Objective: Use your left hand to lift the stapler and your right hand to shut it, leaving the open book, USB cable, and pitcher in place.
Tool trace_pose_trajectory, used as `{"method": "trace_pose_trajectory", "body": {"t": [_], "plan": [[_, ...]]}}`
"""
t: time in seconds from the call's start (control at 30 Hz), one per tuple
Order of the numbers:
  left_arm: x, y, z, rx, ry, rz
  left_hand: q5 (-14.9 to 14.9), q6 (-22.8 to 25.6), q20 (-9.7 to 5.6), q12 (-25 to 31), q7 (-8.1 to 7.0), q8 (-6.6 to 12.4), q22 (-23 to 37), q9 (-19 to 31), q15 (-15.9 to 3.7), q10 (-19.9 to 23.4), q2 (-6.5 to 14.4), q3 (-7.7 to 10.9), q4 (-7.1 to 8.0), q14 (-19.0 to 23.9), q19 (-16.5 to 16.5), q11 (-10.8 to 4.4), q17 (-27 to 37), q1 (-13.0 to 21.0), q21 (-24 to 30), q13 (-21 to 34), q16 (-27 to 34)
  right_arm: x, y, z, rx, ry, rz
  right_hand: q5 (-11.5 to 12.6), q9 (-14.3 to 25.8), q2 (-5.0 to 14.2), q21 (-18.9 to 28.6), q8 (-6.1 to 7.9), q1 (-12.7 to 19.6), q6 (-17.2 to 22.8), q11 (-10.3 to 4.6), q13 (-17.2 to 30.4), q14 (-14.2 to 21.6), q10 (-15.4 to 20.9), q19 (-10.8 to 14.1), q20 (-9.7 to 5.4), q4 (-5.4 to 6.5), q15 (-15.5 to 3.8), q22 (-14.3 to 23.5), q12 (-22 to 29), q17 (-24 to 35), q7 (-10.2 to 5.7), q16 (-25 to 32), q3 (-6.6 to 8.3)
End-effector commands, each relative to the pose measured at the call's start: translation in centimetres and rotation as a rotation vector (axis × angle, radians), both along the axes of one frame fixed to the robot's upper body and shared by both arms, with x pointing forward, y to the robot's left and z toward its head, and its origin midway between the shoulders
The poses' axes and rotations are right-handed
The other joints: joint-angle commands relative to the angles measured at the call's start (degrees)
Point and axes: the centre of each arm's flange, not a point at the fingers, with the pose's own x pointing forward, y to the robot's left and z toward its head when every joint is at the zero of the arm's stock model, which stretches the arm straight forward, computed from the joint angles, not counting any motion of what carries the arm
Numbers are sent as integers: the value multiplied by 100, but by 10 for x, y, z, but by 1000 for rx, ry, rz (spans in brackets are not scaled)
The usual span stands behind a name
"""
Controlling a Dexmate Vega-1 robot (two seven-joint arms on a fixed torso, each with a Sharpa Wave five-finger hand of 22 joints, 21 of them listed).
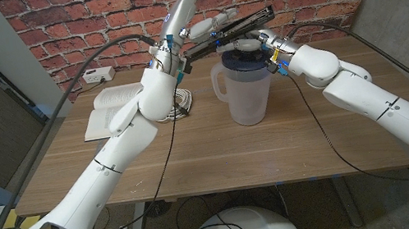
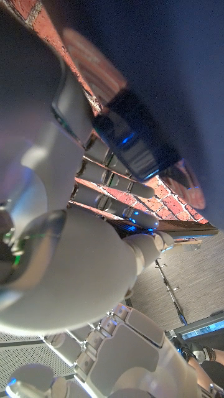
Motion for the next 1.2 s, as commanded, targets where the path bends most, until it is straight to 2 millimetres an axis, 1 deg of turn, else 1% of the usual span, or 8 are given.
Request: {"method": "trace_pose_trajectory", "body": {"t": [0.03, 0.1, 0.17, 0.5, 0.53, 0.77, 0.93, 1.2], "plan": [[-2, -2, 3, 35, 4, 38, -3, 29, 3, -20, 7, 16, 27, 20, -224, 24, 53, -8, -15, -60, 43, -14, 14, -10, -39, -7, 14, -1, 5, 3, -9, -5, 4, 33, 20, 320, 52, -5, 249, 380, 5, 14, 68, -33, -50, -386, 29, -1045, 13, -2, 27, 139, -23, 18], [-5, -4, 6, 90, 32, 71, -3, -112, 30, -59, -13, -42, 28, 19, -192, -84, 55, -24, -11, -175, 15, 22, 14, -26, -101, -17, -18, -1, 5, 3, -9, -7, 4, 33, 20, 320, 62, -11, 249, 381, 4, 6, 70, -31, -52, -389, 28, -1045, 9, -5, 32, 137, -29, 17], [-5, -8, 7, 116, 40, 77, -14, -372, 76, -143, 46, -111, 31, 16, -98, -370, 63, -74, 20, -433, -110, 71, 18, -112, -267, -42, -48, -2, 6, 3, -11, -7, 5, 33, 27, 321, 70, -15, 250, 378, 7, -4, 66, -17, -55, -389, 29, -1045, 6, -5, 30, 130, -41, 16], [-8, -15, 8, 160, 40, 69, -3, -444, 147, -143, 62, -94, 33, 16, -19, -447, 148, -64, 35, -523, -131, 120, 18, -127, -358, -59, -36, -4, 7, 2, -16, -9, 7, 34, 31, 321, 98, -32, 251, 387, 5, 11, 79, -20, -67, -391, 30, -1045, -4, 6, 49, 138, -55, 12], [-8, -16, 8, 166, 36, 69, -18, -460, 186, -142, 84, -90, 34, 18, 16, -472, 168, -83, 69, -538, -134, 162, 24, -186, -383, -63, -27, -4, 8, 2, -15, -9, 8, 34, 33, 321, 102, -34, 251, 387, -2, 7, 82, -19, -70, -391, 29, -1045, -6, 5, 54, 136, -56, 12], [-9, -21, 11, 199, 43, 59, -63, -451, 174, -131, 49, -76, 34, 20, 16, -476, 142, -141, 115, -570, -128, 140, 29, -301, -419, -70, -23, -5, 10, 2, -15, -10, 14, 34, 35, 322, 127, -49, 253, 396, 6, -1, 85, -28, -79, -391, 30, -1045, -14, -1, 62, 135, -75, 10], [-9, -23, 11, 204, 40, 66, -93, -438, 117, -103, 3, -63, 34, 18, -39, -434, 108, -178, 115, -565, -105, 50, 24, -349, -455, -82, -11, -6, 9, 2, -15, -10, 11, 34, 37, 325, 139, -56, 252, 397, 3, 2, 89, -39, -84, -391, 32, -1045, -19, -3, 65, 138, -85, 8], [-8, -27, 12, 212, 43, 81, -90, -467, 129, -72, 4, -63, 35, 16, -33, -383, 143, -156, 74, -555, -90, 82, 14, -297, -508, -97, -1, -5, 9, 1, -16, -9, 18, 35, 50, 324, 173, -72, 253, 405, 0, 2, 100, -30, -98, -392, 34, -1045, -31, 3, 80, 140, -108, 4]]}}
